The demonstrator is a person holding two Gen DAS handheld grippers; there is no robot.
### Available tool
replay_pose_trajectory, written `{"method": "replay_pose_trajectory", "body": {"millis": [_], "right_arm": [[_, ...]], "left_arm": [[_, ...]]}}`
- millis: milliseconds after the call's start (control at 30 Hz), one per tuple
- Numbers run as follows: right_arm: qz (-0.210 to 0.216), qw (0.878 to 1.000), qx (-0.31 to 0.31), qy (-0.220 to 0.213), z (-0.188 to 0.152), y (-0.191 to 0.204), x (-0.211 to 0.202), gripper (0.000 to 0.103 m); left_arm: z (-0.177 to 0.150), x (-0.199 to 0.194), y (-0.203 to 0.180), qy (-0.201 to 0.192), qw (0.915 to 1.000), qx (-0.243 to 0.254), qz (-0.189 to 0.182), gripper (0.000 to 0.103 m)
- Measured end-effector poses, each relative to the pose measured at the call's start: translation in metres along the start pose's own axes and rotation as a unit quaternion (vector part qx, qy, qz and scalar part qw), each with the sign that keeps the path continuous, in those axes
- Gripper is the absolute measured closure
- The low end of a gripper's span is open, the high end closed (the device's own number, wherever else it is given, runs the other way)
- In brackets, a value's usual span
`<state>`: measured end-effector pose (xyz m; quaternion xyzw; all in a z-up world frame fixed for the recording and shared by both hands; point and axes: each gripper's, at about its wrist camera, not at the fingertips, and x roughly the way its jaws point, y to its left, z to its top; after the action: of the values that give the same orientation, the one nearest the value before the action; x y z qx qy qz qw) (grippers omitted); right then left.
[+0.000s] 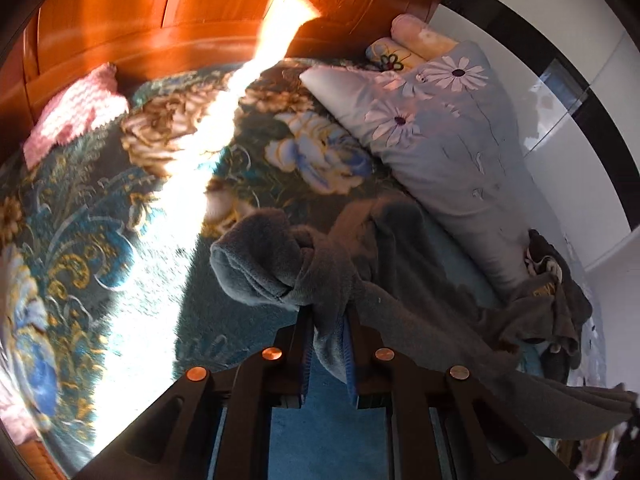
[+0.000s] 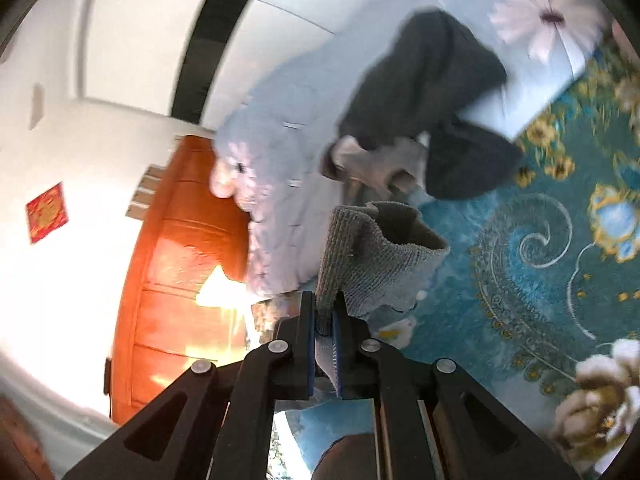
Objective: Fold clothes
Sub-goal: 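Grasp the sweatshirt hem with the left gripper while the right gripper holds the cuff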
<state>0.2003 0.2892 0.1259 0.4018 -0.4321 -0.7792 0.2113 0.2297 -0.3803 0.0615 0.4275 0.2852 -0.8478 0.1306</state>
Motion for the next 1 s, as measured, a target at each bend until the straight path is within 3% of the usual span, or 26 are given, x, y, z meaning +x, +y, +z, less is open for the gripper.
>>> {"method": "replay_pose_trajectory", "body": {"millis": [100, 233, 433, 533, 700, 800, 867, 933, 1000], "right_arm": [[-0.017, 0.999, -0.018, -0.034, 0.013, 0.014, -0.031, 0.096], [-0.083, 0.995, 0.021, -0.044, 0.039, -0.018, -0.028, 0.096], [-0.184, 0.982, 0.009, 0.025, 0.037, -0.053, 0.031, 0.096], [-0.231, 0.971, -0.007, 0.061, 0.034, -0.066, 0.059, 0.096], [-0.274, 0.953, -0.053, 0.116, 0.020, -0.074, 0.083, 0.092], [-0.309, 0.940, -0.086, 0.120, 0.015, -0.068, 0.074, 0.091], [-0.329, 0.933, -0.098, 0.107, 0.017, -0.060, 0.064, 0.083], [-0.347, 0.927, -0.116, 0.088, 0.022, -0.048, 0.058, 0.064], [-0.351, 0.923, -0.143, 0.073, 0.028, -0.034, 0.062, 0.059]], "left_arm": [[0.008, 0.016, 0.001, 0.024, 0.9996, 0.003, 0.012, 0.088], [0.009, 0.061, 0.000, 0.064, 0.9976, -0.025, 0.013, 0.088], [0.011, 0.110, -0.041, 0.112, 0.9915, 0.049, 0.045, 0.087], [0.015, 0.110, -0.063, 0.119, 0.9867, 0.093, 0.059, 0.086], [0.007, 0.081, -0.081, 0.132, 0.9780, 0.155, 0.044, 0.069], [0.014, 0.064, -0.087, 0.122, 0.9750, 0.182, 0.039, 0.053], [0.026, 0.060, -0.095, 0.112, 0.9729, 0.194, 0.054, 0.050], [0.040, 0.062, -0.106, 0.103, 0.9727, 0.201, 0.054, 0.043], [0.055, 0.067, -0.117, 0.095, 0.9738, 0.202, 0.043, 0.035]]}}
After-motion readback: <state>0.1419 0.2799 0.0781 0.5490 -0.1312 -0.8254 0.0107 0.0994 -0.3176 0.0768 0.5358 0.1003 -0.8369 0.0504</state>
